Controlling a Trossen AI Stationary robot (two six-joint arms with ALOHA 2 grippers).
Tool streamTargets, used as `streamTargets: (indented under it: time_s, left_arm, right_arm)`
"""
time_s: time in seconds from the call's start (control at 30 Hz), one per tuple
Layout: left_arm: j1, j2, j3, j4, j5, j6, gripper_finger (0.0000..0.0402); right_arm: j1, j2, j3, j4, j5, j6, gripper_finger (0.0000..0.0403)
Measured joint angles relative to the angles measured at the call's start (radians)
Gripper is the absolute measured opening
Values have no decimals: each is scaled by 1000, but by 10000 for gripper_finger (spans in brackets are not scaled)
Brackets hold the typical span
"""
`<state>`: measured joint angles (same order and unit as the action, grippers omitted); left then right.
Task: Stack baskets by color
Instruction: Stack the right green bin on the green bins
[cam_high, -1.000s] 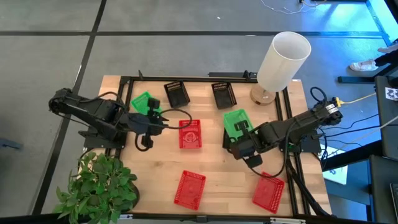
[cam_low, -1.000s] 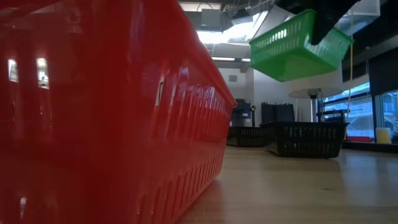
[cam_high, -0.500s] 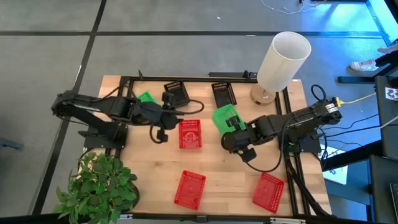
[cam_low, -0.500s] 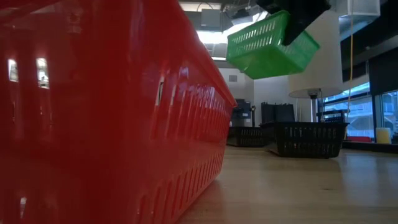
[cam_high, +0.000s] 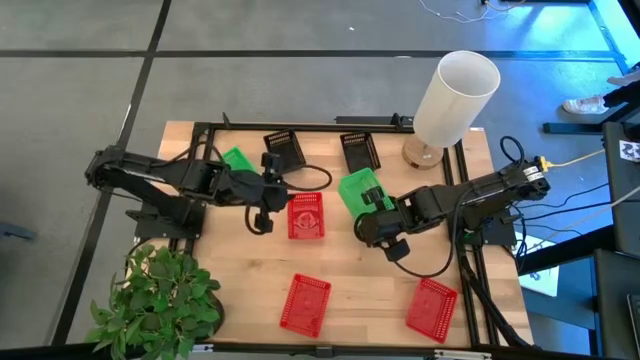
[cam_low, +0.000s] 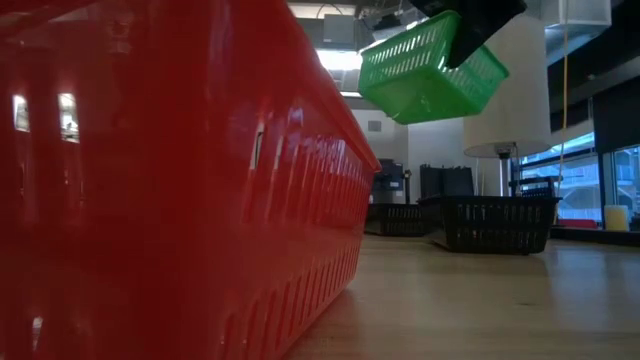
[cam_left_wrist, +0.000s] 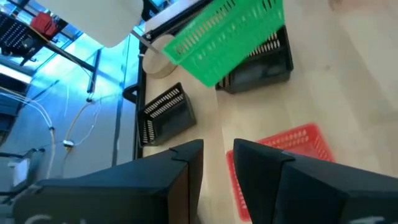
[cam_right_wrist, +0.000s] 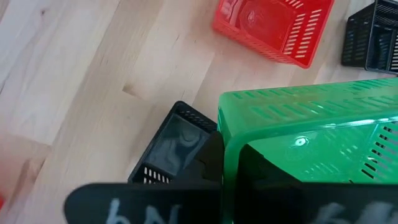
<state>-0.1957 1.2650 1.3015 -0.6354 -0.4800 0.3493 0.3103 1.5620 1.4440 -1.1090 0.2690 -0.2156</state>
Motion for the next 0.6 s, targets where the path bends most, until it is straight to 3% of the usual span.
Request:
streamTargets:
  time_s: [0.37,0.6]
  left_arm:
    - [3,7,-1,4,1,-70,84]
    - [40,7,-1,4,0,-87,108]
  right_arm:
    - [0,0,0,11,0,1,0]
    - [0,0,0,15,0,1,0]
